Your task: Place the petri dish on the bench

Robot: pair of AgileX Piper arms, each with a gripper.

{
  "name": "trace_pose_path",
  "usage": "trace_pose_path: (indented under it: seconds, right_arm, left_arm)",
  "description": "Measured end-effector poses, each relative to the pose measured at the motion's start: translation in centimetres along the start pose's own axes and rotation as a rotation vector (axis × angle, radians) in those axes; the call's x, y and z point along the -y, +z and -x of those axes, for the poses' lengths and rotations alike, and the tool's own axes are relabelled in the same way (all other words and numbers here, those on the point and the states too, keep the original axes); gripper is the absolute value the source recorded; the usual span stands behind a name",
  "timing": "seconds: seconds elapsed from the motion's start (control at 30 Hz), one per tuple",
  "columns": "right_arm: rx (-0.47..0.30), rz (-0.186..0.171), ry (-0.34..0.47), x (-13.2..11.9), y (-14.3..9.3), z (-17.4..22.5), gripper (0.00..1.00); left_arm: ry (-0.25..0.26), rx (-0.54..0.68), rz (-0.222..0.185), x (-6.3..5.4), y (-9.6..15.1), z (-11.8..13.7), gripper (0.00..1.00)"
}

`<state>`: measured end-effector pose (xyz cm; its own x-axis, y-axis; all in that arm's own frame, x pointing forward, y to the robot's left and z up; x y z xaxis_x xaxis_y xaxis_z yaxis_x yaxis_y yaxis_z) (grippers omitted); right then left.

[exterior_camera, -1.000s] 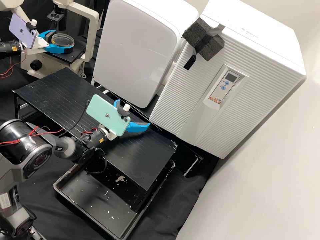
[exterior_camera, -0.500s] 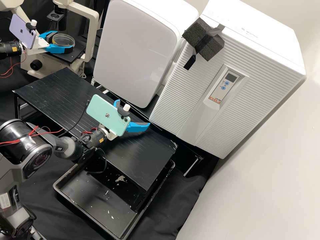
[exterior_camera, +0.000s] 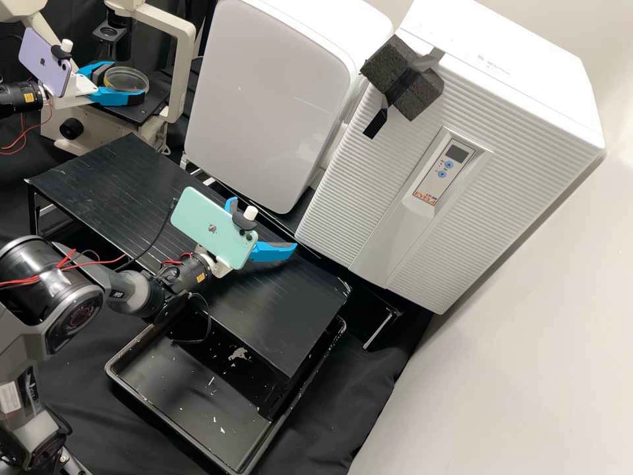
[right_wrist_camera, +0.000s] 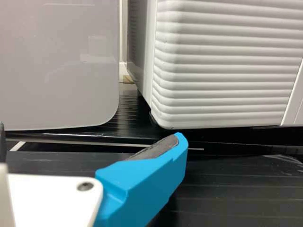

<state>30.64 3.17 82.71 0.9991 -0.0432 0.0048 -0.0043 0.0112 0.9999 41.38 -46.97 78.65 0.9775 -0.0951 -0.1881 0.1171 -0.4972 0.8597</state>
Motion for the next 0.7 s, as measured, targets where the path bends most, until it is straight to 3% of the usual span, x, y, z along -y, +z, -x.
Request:
trace_pose_path:
  seconds: [0.3,0.43,0.7]
  right_arm:
    - [0.0,0.0,0.0,0.0,0.0,0.0,1.0]
    - [0.0,0.0,0.0,0.0,0.0,0.0,1.0]
    - [0.0,0.0,0.0,0.0,0.0,0.0,1.0]
  left_arm:
    - [-0.004,0.037,0.004,-0.5,0.0,1.2,0.0]
    - [-0.031,0.065,0.011,-0.7,0.5,2.4,0.0]
    - [-0.075,0.133,-0.021,-0.8,1.5,4.7,0.0]
